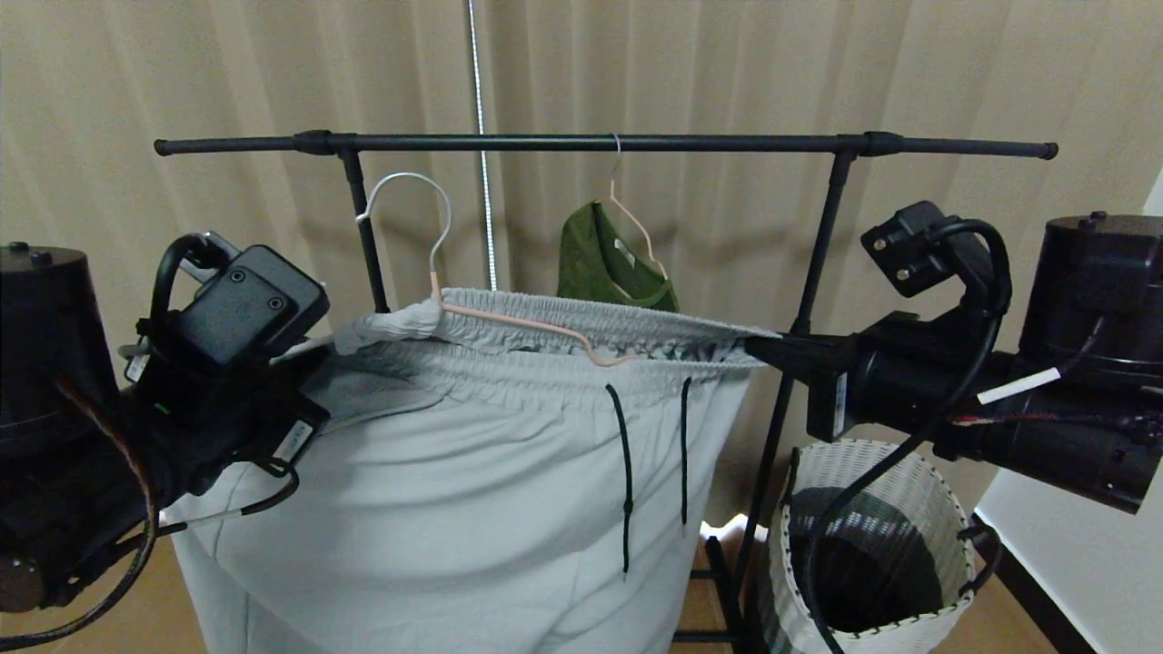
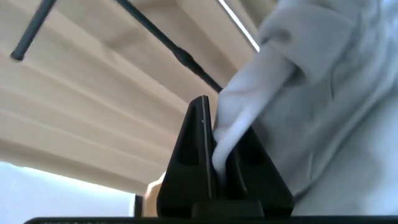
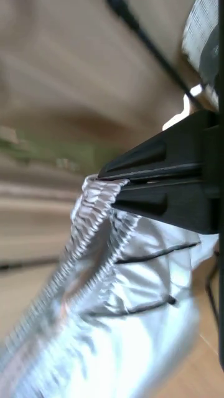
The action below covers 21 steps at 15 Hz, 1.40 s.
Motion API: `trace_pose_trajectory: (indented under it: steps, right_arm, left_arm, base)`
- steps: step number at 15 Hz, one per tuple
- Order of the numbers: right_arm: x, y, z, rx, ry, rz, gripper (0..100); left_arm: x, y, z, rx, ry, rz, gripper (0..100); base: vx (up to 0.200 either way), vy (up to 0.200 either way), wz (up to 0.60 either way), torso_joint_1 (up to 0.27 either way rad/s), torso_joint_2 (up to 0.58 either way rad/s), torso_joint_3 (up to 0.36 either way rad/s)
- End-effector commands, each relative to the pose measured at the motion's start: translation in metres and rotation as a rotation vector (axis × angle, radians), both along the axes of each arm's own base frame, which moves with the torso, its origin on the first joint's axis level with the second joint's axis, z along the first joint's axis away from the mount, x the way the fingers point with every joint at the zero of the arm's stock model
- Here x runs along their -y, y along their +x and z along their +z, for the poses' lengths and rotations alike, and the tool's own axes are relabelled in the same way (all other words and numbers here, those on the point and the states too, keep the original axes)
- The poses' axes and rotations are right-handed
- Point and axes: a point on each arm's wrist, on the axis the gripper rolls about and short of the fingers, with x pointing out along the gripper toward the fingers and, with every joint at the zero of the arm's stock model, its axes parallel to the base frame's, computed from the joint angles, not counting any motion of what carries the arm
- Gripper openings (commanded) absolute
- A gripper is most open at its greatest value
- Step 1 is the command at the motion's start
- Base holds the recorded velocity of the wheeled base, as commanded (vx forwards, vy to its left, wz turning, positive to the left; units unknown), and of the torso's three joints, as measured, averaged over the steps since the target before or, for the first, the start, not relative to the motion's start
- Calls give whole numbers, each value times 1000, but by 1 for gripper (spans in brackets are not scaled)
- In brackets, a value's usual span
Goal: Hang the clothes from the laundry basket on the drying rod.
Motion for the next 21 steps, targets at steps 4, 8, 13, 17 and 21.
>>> trace_pose_trajectory:
  steps: [4, 8, 13, 17, 21]
  right_arm:
    - [-17, -22, -4, 0, -19, 114, 0]
    - [-10, -30, -11, -15, -29, 122, 100]
    - [-8, -31, -6, 67, -104, 147, 100]
    - [-13, -28, 3, 136, -128, 232, 100]
    - [-25, -14, 7, 190, -186, 251, 100]
  left_arm:
    - [7, 14, -3, 30, -48, 48, 0]
    - [6, 13, -1, 38, -58, 46, 0]
    - [18, 10, 0, 37, -113, 7, 0]
    - [20, 13, -3, 27, -125, 13, 0]
    - [33, 9, -5, 14, -153, -37, 0]
  base:
    - [0, 0, 0, 0, 0, 0]
    - [0, 0, 0, 0, 0, 0]
    - [0, 0, 0, 0, 0, 0]
    - [0, 0, 0, 0, 0, 0]
    - [0, 0, 0, 0, 0, 0]
